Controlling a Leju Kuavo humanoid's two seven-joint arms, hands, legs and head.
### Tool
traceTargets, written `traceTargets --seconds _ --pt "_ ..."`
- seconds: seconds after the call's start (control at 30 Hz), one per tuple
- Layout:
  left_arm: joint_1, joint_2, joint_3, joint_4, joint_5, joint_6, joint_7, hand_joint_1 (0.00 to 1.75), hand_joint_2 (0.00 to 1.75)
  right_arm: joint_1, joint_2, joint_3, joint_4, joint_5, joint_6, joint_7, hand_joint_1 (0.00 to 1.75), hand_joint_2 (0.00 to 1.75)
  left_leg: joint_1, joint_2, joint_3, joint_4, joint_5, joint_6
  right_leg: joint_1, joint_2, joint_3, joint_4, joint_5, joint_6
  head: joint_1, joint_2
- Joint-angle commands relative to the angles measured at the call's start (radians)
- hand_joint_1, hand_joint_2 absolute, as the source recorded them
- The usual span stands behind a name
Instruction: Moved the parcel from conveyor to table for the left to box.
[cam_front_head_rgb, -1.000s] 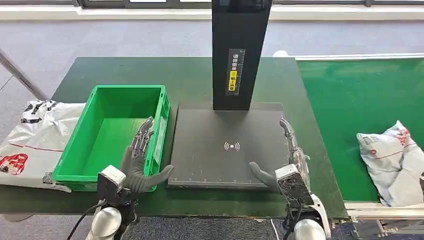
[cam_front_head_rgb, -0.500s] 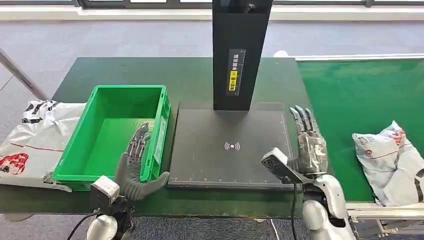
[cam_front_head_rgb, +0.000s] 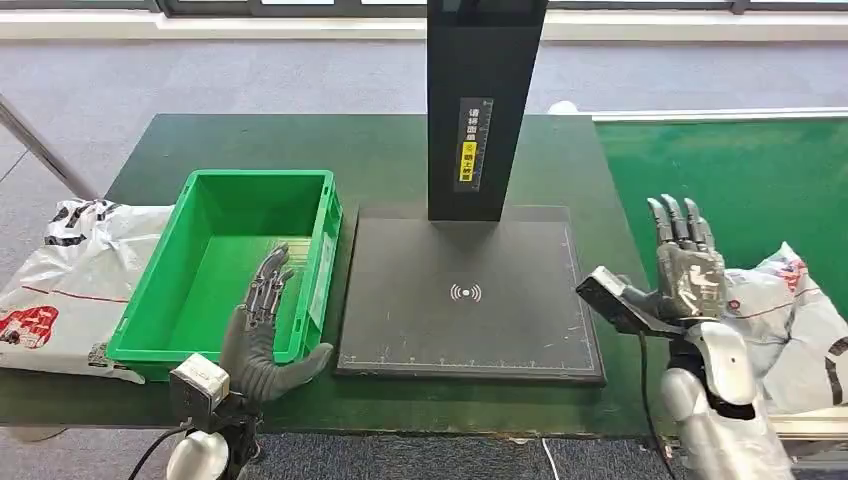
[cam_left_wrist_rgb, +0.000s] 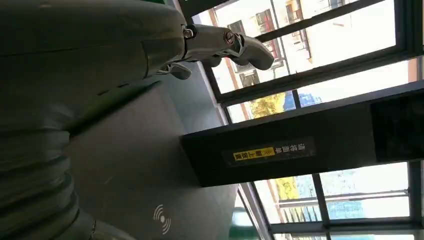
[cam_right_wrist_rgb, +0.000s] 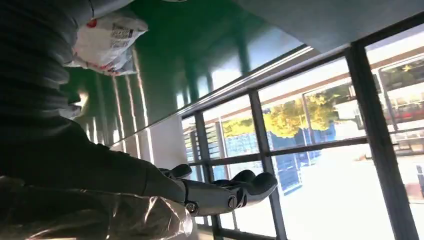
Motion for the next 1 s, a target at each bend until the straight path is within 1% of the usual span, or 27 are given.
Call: traceTargets --seconds 0.03,0.07,0.13,0.2,0.23,0.27,0.3,0.37,0.4,0.43,0.53,0.57,0.63,0.73,0.8,1.0 --pt "-0.015 0.020 0.014 0.021 -0.001 0.015 0.006 0.00 1.75 -0.153 -0.106 -0.120 0.292 0.030 -0.015 0.031 0.00 1.75 0.000 -0.001 0.001 -0.001 0.000 0.000 -0.001 0.000 0.001 0.000 0.000 0.000 0.000 0.000" --pt "-0.016 0.020 0.015 0.021 -0.001 0.015 0.006 0.00 1.75 -0.174 -0.114 -0.127 0.327 0.036 -0.015 0.035 0.00 1.75 0.000 -0.002 0.001 -0.001 0.001 0.000 -0.001 0.000 0.001 -0.001 0.000 0.000 0.000 0.000" --pt "-0.034 0.020 0.004 0.032 0.005 0.017 0.000 0.00 1.75 -0.356 -0.176 -0.204 0.682 0.052 -0.058 0.060 0.00 1.75 -0.001 0.000 0.002 -0.001 0.000 0.001 0.000 0.002 0.002 -0.002 0.001 0.000 0.000 0.000" --pt "-0.035 0.021 0.004 0.028 0.005 0.017 0.000 0.00 1.75 -0.373 -0.187 -0.218 0.727 0.049 -0.062 0.070 0.00 1.75 -0.001 -0.001 0.001 -0.001 0.001 0.002 -0.001 0.001 0.001 -0.001 0.001 0.001 0.000 0.000" --pt "-0.036 0.026 0.004 0.029 0.007 0.019 0.000 0.00 1.75 -0.404 -0.201 -0.233 0.790 0.047 -0.058 0.087 0.00 1.75 -0.001 -0.002 0.002 -0.002 0.001 0.002 -0.001 0.000 0.003 -0.003 0.001 0.001 0.000 0.000" --pt "-0.037 0.028 0.005 0.032 0.008 0.020 0.000 0.00 1.75 -0.415 -0.206 -0.244 0.814 0.039 -0.057 0.087 0.00 1.75 -0.001 0.001 0.003 -0.002 0.001 0.002 -0.002 0.003 0.003 -0.003 0.002 0.001 0.000 0.000" --pt "-0.037 0.028 0.006 0.037 0.014 0.022 -0.001 0.00 1.75 -0.423 -0.208 -0.258 0.837 0.030 -0.060 0.088 0.00 1.75 -0.001 -0.001 0.002 -0.002 0.001 0.002 -0.002 0.001 0.002 -0.002 0.001 0.001 0.000 0.000" --pt "-0.050 0.029 -0.005 0.048 0.012 0.020 -0.002 0.00 1.75 -0.429 -0.216 -0.277 0.889 0.027 -0.045 0.125 0.00 1.75 -0.002 -0.003 0.002 -0.001 0.001 0.003 -0.002 -0.001 0.002 -0.002 0.001 0.001 0.000 0.000" --pt "-0.055 0.026 -0.009 0.049 0.010 0.019 -0.002 0.00 1.75 -0.425 -0.218 -0.280 0.894 0.025 -0.051 0.122 0.00 1.75 -0.001 -0.001 0.002 -0.001 0.001 0.002 -0.002 0.001 0.002 -0.002 0.001 0.001 0.000 0.000" --pt "-0.059 0.025 -0.011 0.049 0.008 0.020 0.000 0.00 1.75 -0.424 -0.219 -0.281 0.897 0.024 -0.054 0.119 0.00 1.75 -0.002 -0.004 0.002 -0.002 0.001 0.003 -0.002 -0.001 0.003 -0.003 0.001 0.001 0.000 0.000" --pt "-0.061 0.025 -0.014 0.049 0.006 0.020 0.001 0.00 1.75 -0.425 -0.218 -0.285 0.901 0.022 -0.056 0.121 0.00 1.75 -0.001 -0.001 0.003 -0.003 0.001 0.003 -0.002 0.001 0.003 -0.004 0.002 0.001 0.000 0.000" --pt "-0.063 0.026 -0.017 0.047 0.005 0.021 0.002 0.00 1.75 -0.424 -0.219 -0.294 0.909 0.018 -0.054 0.134 0.00 1.75 -0.002 0.000 0.003 -0.003 0.001 0.003 -0.002 0.003 0.003 -0.003 0.002 0.001 0.000 0.000" --pt "-0.070 0.026 -0.020 0.047 0.005 0.023 0.003 0.00 1.75 -0.413 -0.221 -0.323 0.928 0.001 -0.057 0.144 0.00 1.75 -0.001 0.000 0.001 -0.001 0.001 0.003 -0.002 0.001 0.001 -0.002 0.001 0.001 0.000 0.000" --pt "-0.090 0.022 -0.026 0.067 0.007 0.018 0.009 0.00 1.75 -0.373 -0.196 -0.339 0.951 -0.010 -0.055 0.140 0.00 1.75 -0.001 -0.002 0.002 -0.002 0.001 0.003 -0.002 0.000 0.002 -0.002 0.001 0.001 0.000 0.000" --pt "-0.101 0.020 -0.033 0.072 0.000 0.016 0.013 0.00 1.75 -0.348 -0.174 -0.349 0.956 -0.015 -0.074 0.142 0.00 1.75 0.000 -0.002 0.003 -0.003 0.002 0.002 -0.001 0.000 0.004 -0.004 0.002 0.001 0.000 0.000" --pt "-0.100 0.021 -0.033 0.073 0.000 0.016 0.013 0.00 1.75 -0.356 -0.177 -0.348 0.957 -0.014 -0.067 0.143 0.00 1.75 -0.002 0.001 0.002 -0.002 0.001 0.003 -0.002 0.003 0.001 -0.002 0.002 0.001 0.000 0.000"
